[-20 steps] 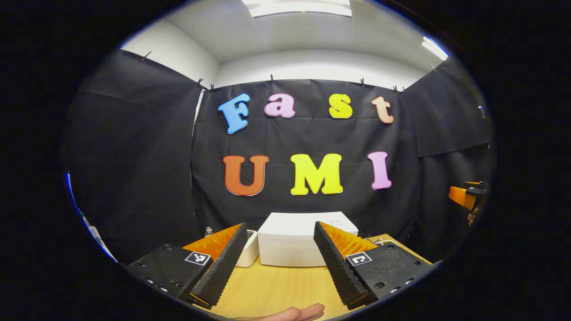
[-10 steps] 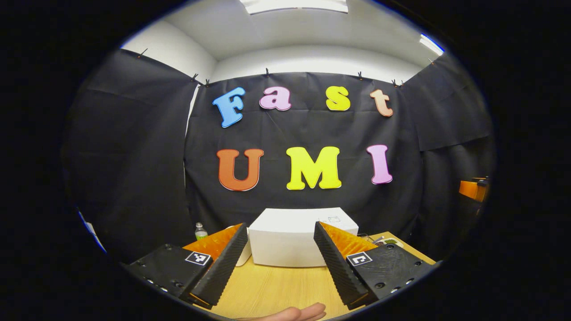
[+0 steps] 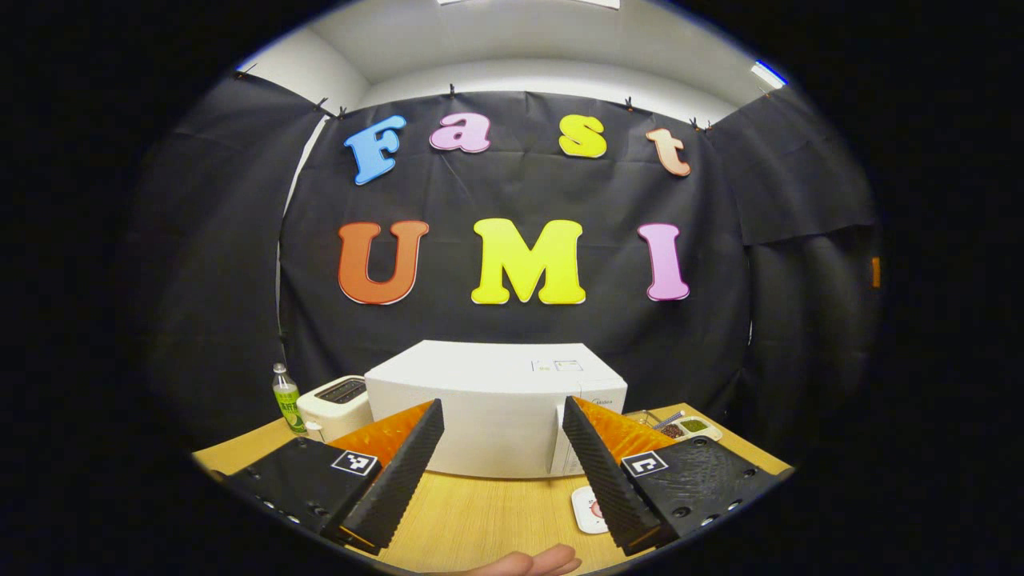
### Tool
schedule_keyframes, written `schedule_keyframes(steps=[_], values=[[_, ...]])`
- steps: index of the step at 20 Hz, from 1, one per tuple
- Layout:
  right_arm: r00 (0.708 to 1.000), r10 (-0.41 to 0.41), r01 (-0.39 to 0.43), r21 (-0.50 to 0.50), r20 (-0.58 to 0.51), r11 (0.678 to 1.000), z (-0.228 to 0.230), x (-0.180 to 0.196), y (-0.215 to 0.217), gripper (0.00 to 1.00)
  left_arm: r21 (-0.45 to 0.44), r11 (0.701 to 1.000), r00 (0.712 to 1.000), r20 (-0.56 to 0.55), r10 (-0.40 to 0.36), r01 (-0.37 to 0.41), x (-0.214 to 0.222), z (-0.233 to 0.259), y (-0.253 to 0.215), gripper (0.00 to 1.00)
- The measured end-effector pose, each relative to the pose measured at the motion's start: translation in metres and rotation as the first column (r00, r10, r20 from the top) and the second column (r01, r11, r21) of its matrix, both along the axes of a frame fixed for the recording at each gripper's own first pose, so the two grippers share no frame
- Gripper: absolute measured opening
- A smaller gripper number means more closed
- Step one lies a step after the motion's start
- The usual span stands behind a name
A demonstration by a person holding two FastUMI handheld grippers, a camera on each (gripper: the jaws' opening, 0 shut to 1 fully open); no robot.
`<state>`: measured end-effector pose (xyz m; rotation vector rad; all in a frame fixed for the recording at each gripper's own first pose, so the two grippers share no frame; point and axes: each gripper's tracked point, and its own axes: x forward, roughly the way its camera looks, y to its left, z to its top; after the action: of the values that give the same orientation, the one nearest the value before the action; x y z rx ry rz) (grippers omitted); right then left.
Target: Open the microwave oven with the left hand, put the food in, and close the microwave oven.
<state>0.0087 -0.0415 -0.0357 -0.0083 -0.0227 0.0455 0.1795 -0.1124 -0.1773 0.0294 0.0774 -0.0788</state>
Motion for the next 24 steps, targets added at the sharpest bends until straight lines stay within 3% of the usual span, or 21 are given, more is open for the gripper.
schedule_keyframes(steps=[4, 5, 6, 7, 8, 11, 15, 16, 17, 20, 21, 22, 24], values=[[1.000, -0.009, 0.009, -0.015, 0.010, 1.000, -0.009, 0.004, -0.011, 1.00, 0.021, 1.000, 0.999, -0.033, -0.017, 0.018, 0.043, -0.054, -0.026, 0.94], [1.000, -0.008, 0.008, -0.016, 0.004, 1.000, -0.013, 0.006, -0.013, 0.95, 0.033, 0.999, 0.999, -0.032, -0.013, 0.014, 0.052, -0.063, -0.029, 0.94], [1.000, -0.006, 0.006, -0.014, -0.003, 1.000, -0.018, 0.009, -0.015, 1.00, 0.037, 0.999, 0.999, -0.033, -0.014, 0.015, 0.061, -0.072, -0.033, 0.94], [1.000, -0.002, 0.002, -0.010, -0.009, 1.000, -0.021, 0.012, -0.016, 0.95, 0.034, 0.999, 0.999, -0.035, -0.019, 0.020, 0.070, -0.082, -0.041, 0.94], [1.000, 0.003, -0.003, -0.005, -0.010, 1.000, -0.023, 0.016, -0.018, 1.00, 0.031, 0.999, 0.999, -0.042, -0.025, 0.026, 0.078, -0.090, -0.047, 0.93], [1.000, -0.003, 0.003, -0.014, -0.014, 1.000, -0.033, 0.028, -0.028, 1.00, 0.032, 0.999, 0.998, -0.055, -0.031, 0.033, 0.098, -0.109, -0.058, 0.93], [1.000, 0.003, -0.004, -0.015, -0.031, 1.000, -0.049, 0.040, -0.038, 1.00, 0.047, 0.998, 0.997, -0.068, -0.042, 0.046, 0.125, -0.134, -0.074, 0.80], [0.999, 0.003, -0.004, -0.018, -0.032, 1.000, -0.052, 0.044, -0.041, 1.00, 0.039, 0.998, 0.997, -0.069, -0.046, 0.049, 0.127, -0.138, -0.078, 0.87], [1.000, 0.004, -0.005, -0.024, -0.030, 1.000, -0.055, 0.046, -0.044, 1.00, 0.046, 0.998, 0.998, -0.060, -0.031, 0.034, 0.134, -0.141, -0.077, 0.68], [1.000, 0.002, -0.003, -0.041, -0.025, 0.999, -0.061, 0.051, -0.051, 1.00, 0.053, 0.997, 0.998, -0.036, -0.051, 0.052, 0.143, -0.142, -0.088, 0.69], [1.000, 0.006, -0.007, -0.043, -0.026, 0.999, -0.064, 0.053, -0.053, 1.00, 0.049, 0.998, 0.998, -0.046, -0.049, 0.051, 0.146, -0.149, -0.089, 0.42], [1.000, 0.008, -0.010, -0.042, -0.026, 0.999, -0.067, 0.054, -0.053, 0.95, 0.059, 0.998, 0.998, -0.048, -0.034, 0.037, 0.148, -0.151, -0.087, 0.43], [1.000, 0.013, -0.014, -0.034, -0.026, 0.999, -0.072, 0.057, -0.056, 1.00, 0.052, 0.999, 0.998, -0.060, -0.011, 0.014, 0.151, -0.154, -0.083, 0.42]])
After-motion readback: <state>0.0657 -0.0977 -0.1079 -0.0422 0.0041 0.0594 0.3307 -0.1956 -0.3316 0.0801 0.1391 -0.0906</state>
